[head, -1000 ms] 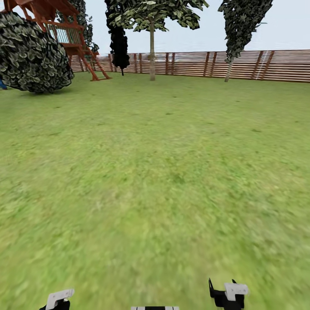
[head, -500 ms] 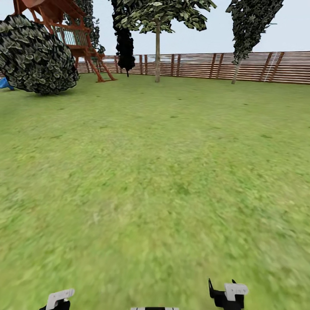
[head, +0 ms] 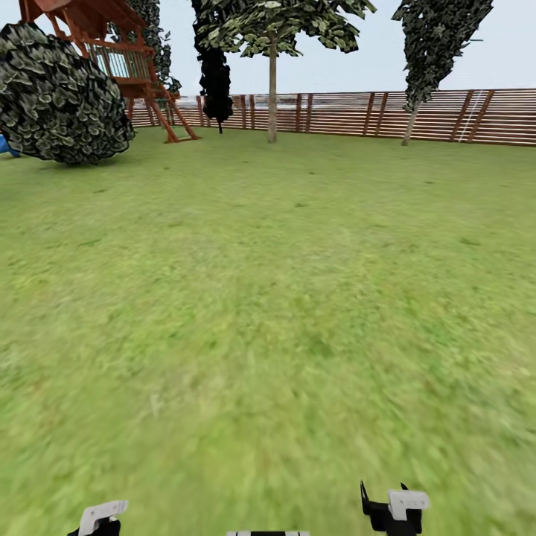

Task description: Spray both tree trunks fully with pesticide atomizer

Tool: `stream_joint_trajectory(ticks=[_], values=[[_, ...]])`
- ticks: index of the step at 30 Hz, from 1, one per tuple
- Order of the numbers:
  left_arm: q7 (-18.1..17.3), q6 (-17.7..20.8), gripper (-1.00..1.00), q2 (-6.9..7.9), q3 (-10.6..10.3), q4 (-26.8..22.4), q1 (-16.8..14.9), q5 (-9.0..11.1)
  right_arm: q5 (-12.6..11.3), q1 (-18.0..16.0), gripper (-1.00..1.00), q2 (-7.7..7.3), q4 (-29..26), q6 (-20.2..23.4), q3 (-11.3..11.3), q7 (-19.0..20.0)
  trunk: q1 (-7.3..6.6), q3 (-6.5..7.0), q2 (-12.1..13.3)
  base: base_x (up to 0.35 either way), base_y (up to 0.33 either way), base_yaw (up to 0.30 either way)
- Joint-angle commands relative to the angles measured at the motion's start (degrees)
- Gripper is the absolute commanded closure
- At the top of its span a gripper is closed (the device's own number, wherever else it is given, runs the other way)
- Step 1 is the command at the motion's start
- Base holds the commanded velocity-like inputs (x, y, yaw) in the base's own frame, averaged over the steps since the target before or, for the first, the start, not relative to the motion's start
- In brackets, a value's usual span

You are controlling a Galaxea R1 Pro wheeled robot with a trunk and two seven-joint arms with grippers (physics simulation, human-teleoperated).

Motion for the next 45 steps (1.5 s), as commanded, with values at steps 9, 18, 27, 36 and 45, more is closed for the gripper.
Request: stream_joint_trajectory(ticks=[9, 18, 27, 36, 45], values=[[-0.3, -0.2, 1.0, 0.02, 0.5, 0.0, 0.4, -0.2, 0.6, 0.0, -1.0, 0.0, 0.1, -0.1, -0.1, -0.5, 0.03, -0.01, 0.0, 0.34, 0.0, 0.022], [-0.3, -0.2, 1.0, -0.16, 0.5, 0.0, 0.4, -0.2, 0.6, 0.0, -1.0, 0.0, 0.1, -0.1, -0.1, -0.5, 0.03, 0.08, 0.0, 0.34, 0.0, 0.032], [-0.3, -0.2, 1.0, -0.14, 0.5, 0.0, 0.4, -0.2, -0.2, 0.0, -1.0, -2.85, 0.0, -0.1, -0.3, -0.5, 0.03, 0.08, 0.0, 0.34, 0.0, 0.0], [-0.3, -0.2, 1.0, -0.11, 0.5, 0.0, 0.4, -0.2, 0.0, 0.0, -1.0, -2.64, 0.1, -0.1, -0.1, -0.3, 0.03, 0.32, 0.0, 0.34, 0.0, 0.0], [-0.3, -0.2, 1.0, -0.11, 0.5, -0.1, 0.4, -0.2, 0.2, 0.0, -1.0, -2.55, 0.2, -0.1, -0.1, -0.3, 0.03, 1.11, 0.0, 0.34, 0.0, 0.0]])
